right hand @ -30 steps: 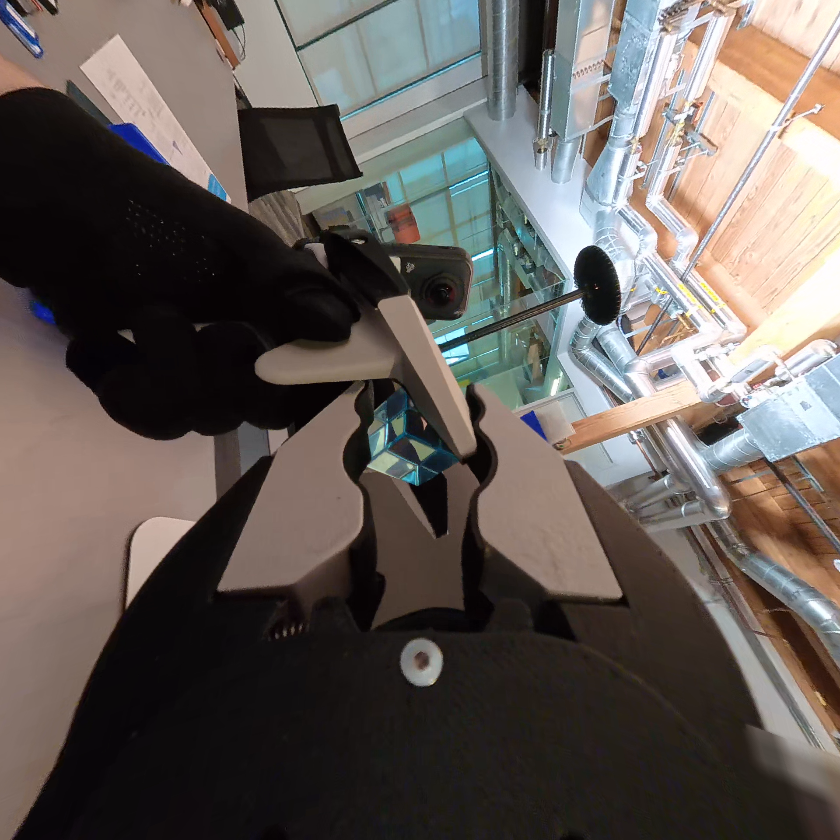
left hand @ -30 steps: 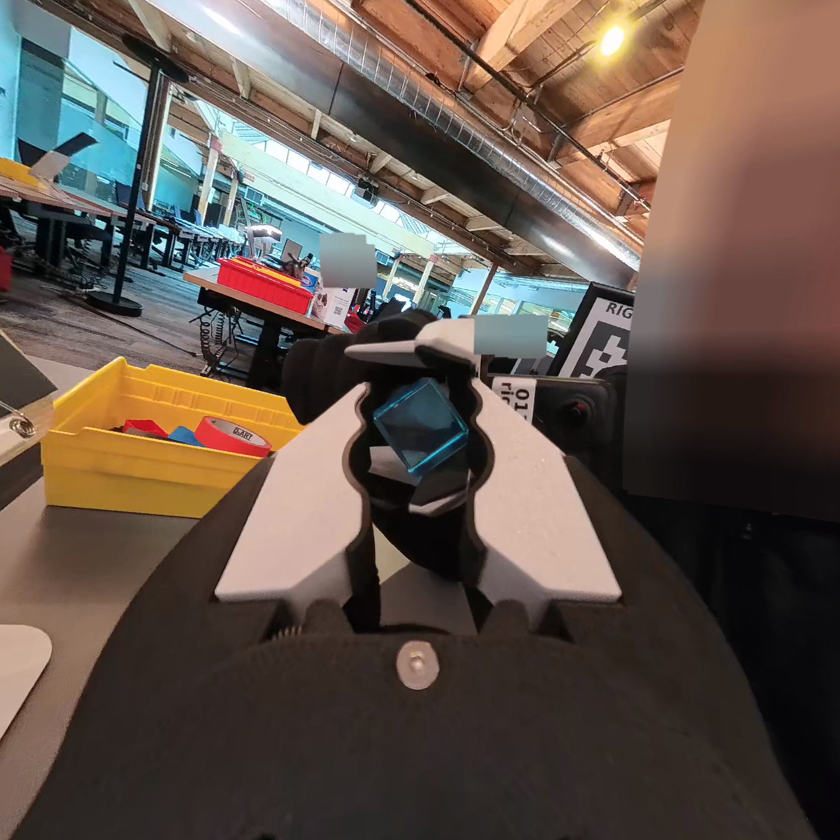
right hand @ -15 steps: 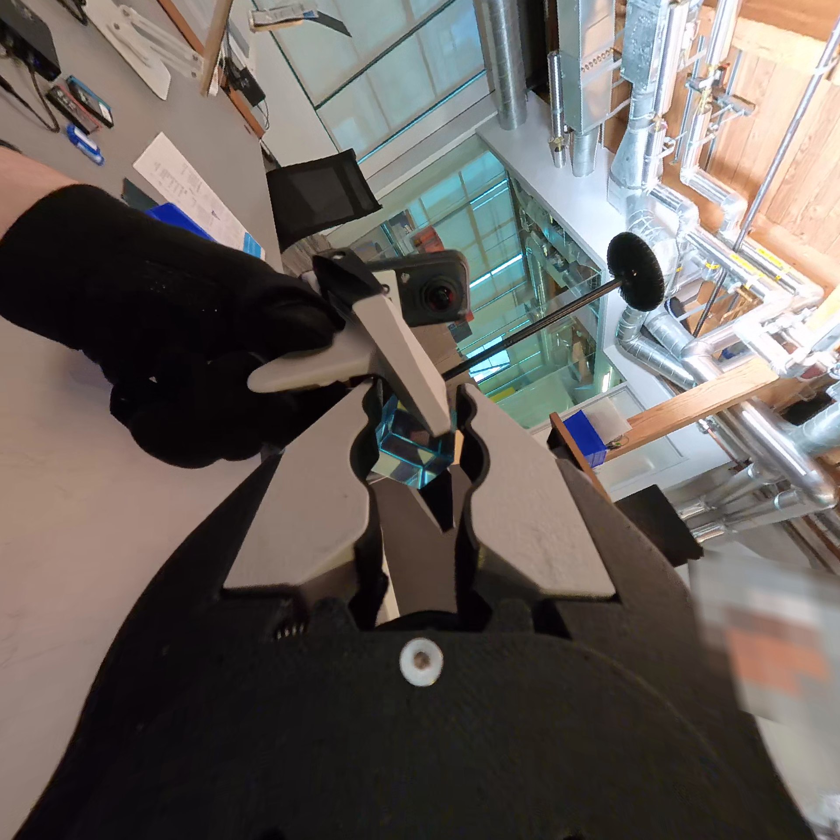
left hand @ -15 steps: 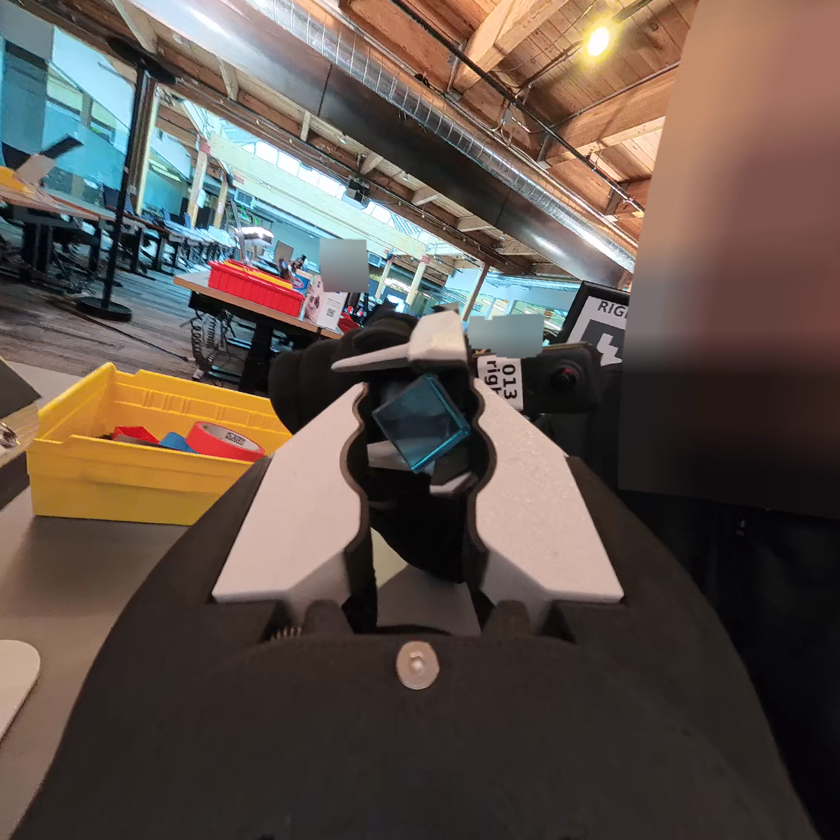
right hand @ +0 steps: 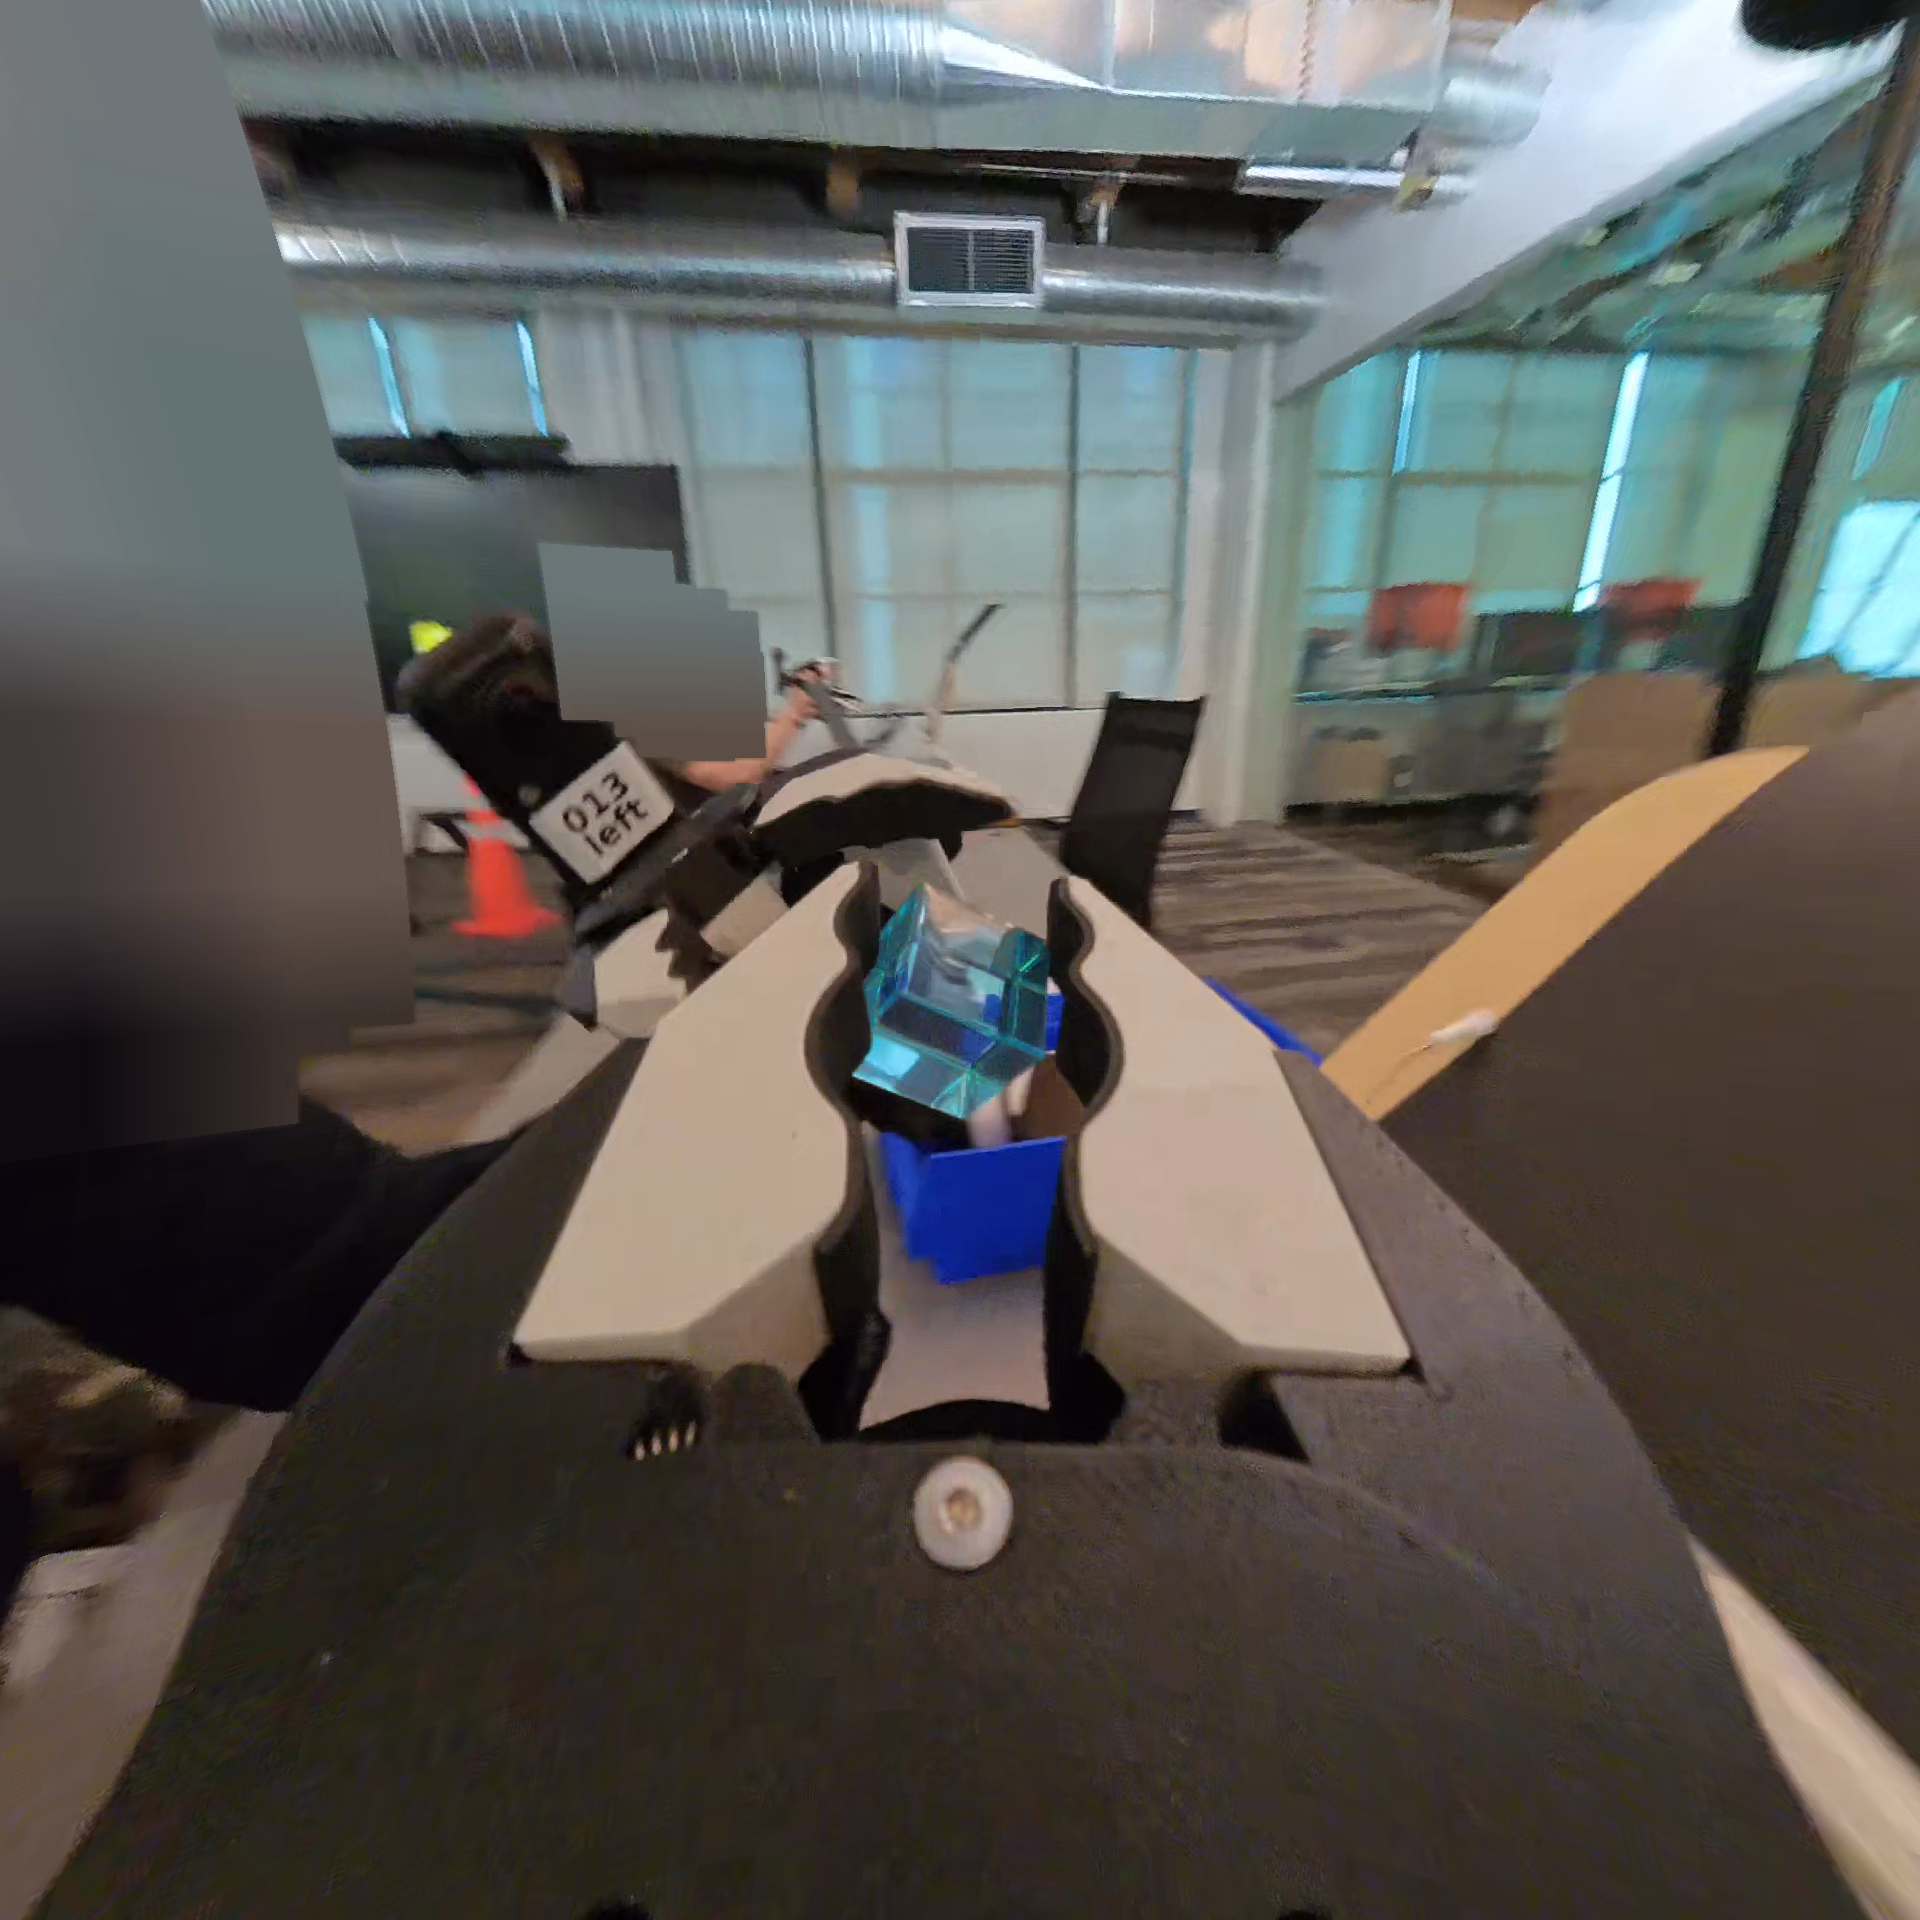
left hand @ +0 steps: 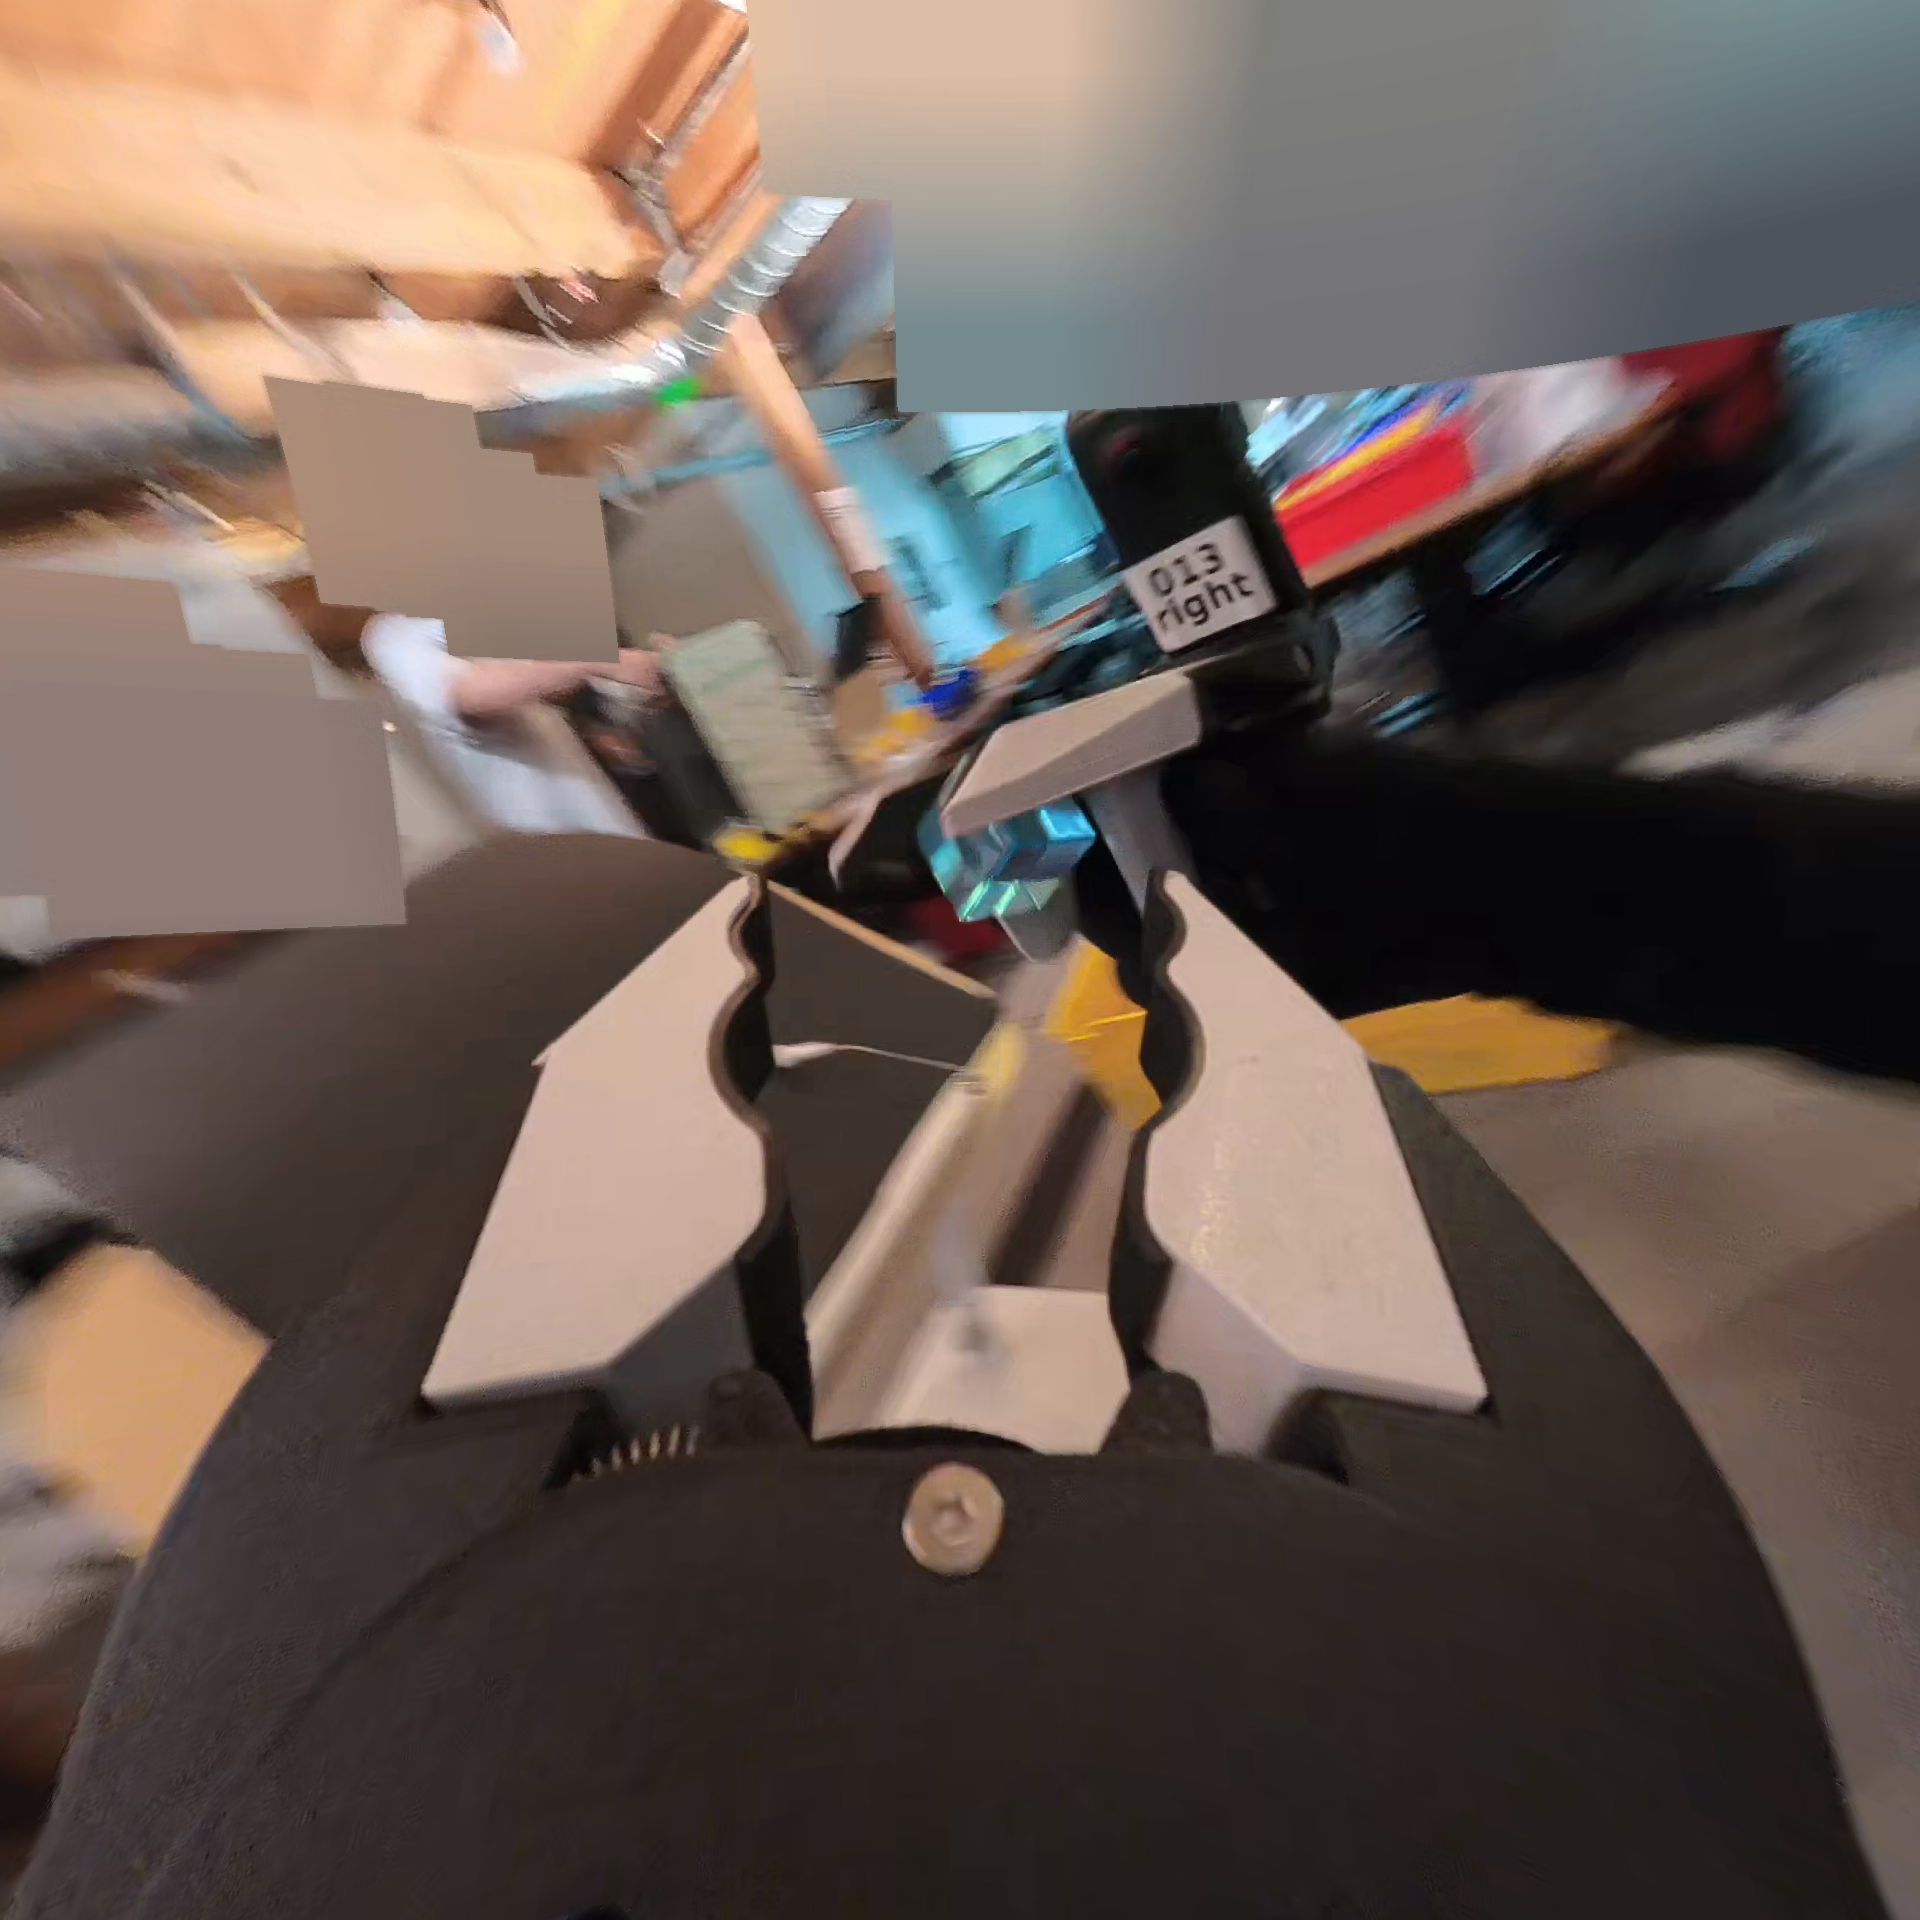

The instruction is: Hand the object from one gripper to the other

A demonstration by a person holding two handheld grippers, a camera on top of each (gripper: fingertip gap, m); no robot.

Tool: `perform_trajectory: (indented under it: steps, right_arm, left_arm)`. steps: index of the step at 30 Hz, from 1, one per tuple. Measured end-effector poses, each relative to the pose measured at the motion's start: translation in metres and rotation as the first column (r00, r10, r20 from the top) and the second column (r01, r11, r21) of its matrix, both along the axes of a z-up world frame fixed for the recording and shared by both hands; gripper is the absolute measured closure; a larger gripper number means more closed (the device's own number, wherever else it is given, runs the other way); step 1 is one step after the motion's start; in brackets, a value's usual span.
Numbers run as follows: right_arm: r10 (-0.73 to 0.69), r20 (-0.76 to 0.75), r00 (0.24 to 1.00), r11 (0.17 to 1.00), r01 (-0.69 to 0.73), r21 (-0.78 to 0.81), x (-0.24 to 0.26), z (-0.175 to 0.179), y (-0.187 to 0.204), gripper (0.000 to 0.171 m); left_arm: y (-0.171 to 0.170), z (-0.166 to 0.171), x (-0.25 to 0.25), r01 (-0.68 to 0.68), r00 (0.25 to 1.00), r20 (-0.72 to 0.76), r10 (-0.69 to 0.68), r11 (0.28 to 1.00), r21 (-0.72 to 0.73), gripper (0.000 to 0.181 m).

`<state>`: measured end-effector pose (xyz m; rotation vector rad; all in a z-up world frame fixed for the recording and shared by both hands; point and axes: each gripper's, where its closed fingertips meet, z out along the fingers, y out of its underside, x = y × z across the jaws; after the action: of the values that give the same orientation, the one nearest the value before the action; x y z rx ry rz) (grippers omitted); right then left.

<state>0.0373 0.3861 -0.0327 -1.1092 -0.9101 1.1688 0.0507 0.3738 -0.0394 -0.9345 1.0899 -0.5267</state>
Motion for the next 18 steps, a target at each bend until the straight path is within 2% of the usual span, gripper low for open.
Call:
perform_trajectory:
  steps: [4,7,12,18]
  right_arm:
    - [0.119,-0.059,0.991,0.977,-0.127,-0.169,-0.004,-0.008,0.003,0.142]
    - [0.157,-0.097,0.983,0.955,-0.176,-0.24,-0.006,-0.011,0.005,0.141]
    - [0.201,-0.139,0.97,0.935,-0.233,-0.268,-0.008,-0.009,0.001,0.142]
    - [0.219,-0.179,0.959,0.921,-0.263,-0.286,-0.012,-0.007,-0.001,0.141]
  left_arm:
    - [0.003,-0.003,0.009,-0.172,0.98,-0.065,0.19,0.961,0.214,0.114]
    - [0.005,-0.009,0.014,-0.226,0.962,-0.08,0.262,0.925,0.307,0.122]
    - [0.012,-0.014,0.014,-0.267,0.946,-0.085,0.313,0.901,0.341,0.127]
    - [0.012,-0.016,0.015,-0.279,0.942,-0.07,0.329,0.88,0.384,0.149]
